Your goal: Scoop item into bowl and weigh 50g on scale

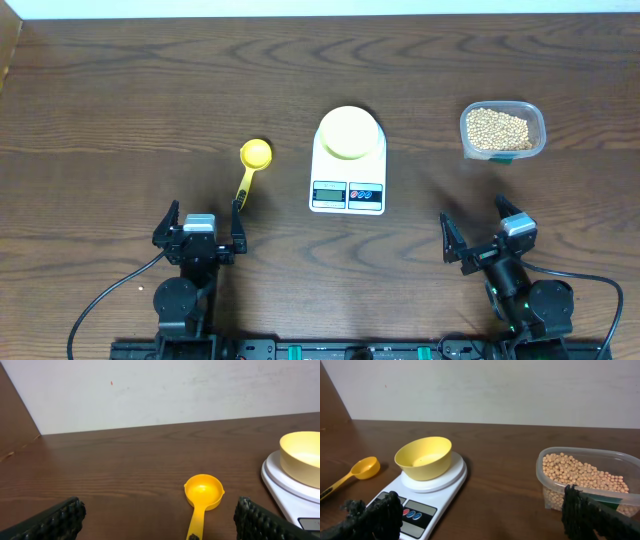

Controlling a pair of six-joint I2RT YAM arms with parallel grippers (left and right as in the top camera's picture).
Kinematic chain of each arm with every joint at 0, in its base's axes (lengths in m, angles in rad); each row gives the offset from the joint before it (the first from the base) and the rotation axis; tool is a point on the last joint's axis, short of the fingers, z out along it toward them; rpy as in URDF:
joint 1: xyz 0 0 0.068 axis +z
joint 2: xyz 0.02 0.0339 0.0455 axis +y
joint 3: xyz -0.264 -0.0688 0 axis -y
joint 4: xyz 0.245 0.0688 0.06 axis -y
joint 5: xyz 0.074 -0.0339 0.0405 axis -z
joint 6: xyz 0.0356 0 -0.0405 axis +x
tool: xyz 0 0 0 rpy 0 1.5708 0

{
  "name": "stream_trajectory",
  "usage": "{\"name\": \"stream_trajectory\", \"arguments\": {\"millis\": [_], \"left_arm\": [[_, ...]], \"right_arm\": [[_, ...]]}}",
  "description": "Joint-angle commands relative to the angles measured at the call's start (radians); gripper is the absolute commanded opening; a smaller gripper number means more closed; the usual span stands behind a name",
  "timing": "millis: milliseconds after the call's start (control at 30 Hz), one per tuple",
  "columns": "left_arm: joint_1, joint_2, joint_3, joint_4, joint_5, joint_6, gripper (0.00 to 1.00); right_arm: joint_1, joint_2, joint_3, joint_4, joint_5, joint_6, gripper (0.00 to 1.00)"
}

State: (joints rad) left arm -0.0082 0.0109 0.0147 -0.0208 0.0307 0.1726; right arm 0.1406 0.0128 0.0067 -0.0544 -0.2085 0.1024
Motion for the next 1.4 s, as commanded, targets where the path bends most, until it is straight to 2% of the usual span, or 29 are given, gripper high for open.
{"name": "stream_trajectory", "arguments": {"millis": [0, 100, 233, 367, 533, 567, 667, 800, 867, 1033, 1167, 1200, 1233, 1300, 1333, 1367], "left_arm": [[0.002, -0.007, -0.01, -0.015, -0.005, -0.008, 0.97], [0.002, -0.007, 0.011, 0.017, 0.054, -0.016, 0.98], [0.002, -0.004, 0.067, 0.014, 0.079, -0.108, 0.98], [0.002, 0.071, 0.232, -0.084, 0.089, -0.18, 0.98], [0.002, 0.336, 0.559, -0.289, 0.099, -0.179, 0.98], [0.002, 0.438, 0.666, -0.375, 0.115, -0.178, 0.97], [0.002, 0.624, 0.848, -0.539, 0.12, -0.178, 0.98], [0.002, 0.96, 1.114, -0.845, 0.12, -0.174, 0.98], [0.002, 1.055, 1.152, -0.895, 0.12, -0.175, 0.98], [0.002, 1.3, 1.156, -0.898, 0.121, -0.179, 0.98], [0.002, 1.477, 1.156, -0.891, 0.232, -0.186, 1.0], [0.002, 1.514, 1.156, -0.892, 0.239, -0.186, 0.93], [0.002, 1.565, 1.156, -0.893, 0.239, -0.186, 0.81], [0.002, 1.659, 1.156, -0.898, 0.239, -0.186, 0.49], [0.002, 1.687, 1.156, -0.898, 0.239, -0.186, 0.39], [0.002, 1.708, 1.156, -0.898, 0.239, -0.186, 0.25]], "right_arm": [[-0.008, -0.002, -0.001, -0.004, 0.0, -0.006, 0.99], [-0.008, -0.002, -0.001, -0.004, 0.0, -0.006, 0.99], [-0.008, -0.002, -0.001, -0.004, 0.0, -0.006, 0.99], [-0.008, -0.002, -0.001, -0.004, 0.0, -0.006, 0.99], [-0.008, -0.002, -0.001, -0.004, 0.0, -0.006, 0.99], [-0.008, -0.002, -0.001, -0.004, 0.0, -0.006, 0.99], [-0.008, -0.002, -0.001, -0.004, 0.0, -0.006, 0.99], [-0.008, -0.002, -0.001, -0.004, 0.0, -0.006, 0.99], [-0.008, -0.002, -0.001, -0.004, 0.0, -0.006, 0.99], [-0.008, -0.002, -0.001, -0.004, 0.0, -0.006, 0.99], [-0.008, -0.002, -0.001, -0.004, 0.0, -0.006, 0.99], [-0.008, -0.002, -0.001, -0.004, 0.0, -0.006, 0.99], [-0.008, -0.002, -0.001, -0.004, 0.0, -0.006, 0.99], [-0.008, -0.002, -0.001, -0.004, 0.0, -0.006, 0.99], [-0.008, -0.002, -0.001, -0.004, 0.0, -0.006, 0.99], [-0.008, -0.002, -0.001, -0.004, 0.0, -0.006, 0.99]]}}
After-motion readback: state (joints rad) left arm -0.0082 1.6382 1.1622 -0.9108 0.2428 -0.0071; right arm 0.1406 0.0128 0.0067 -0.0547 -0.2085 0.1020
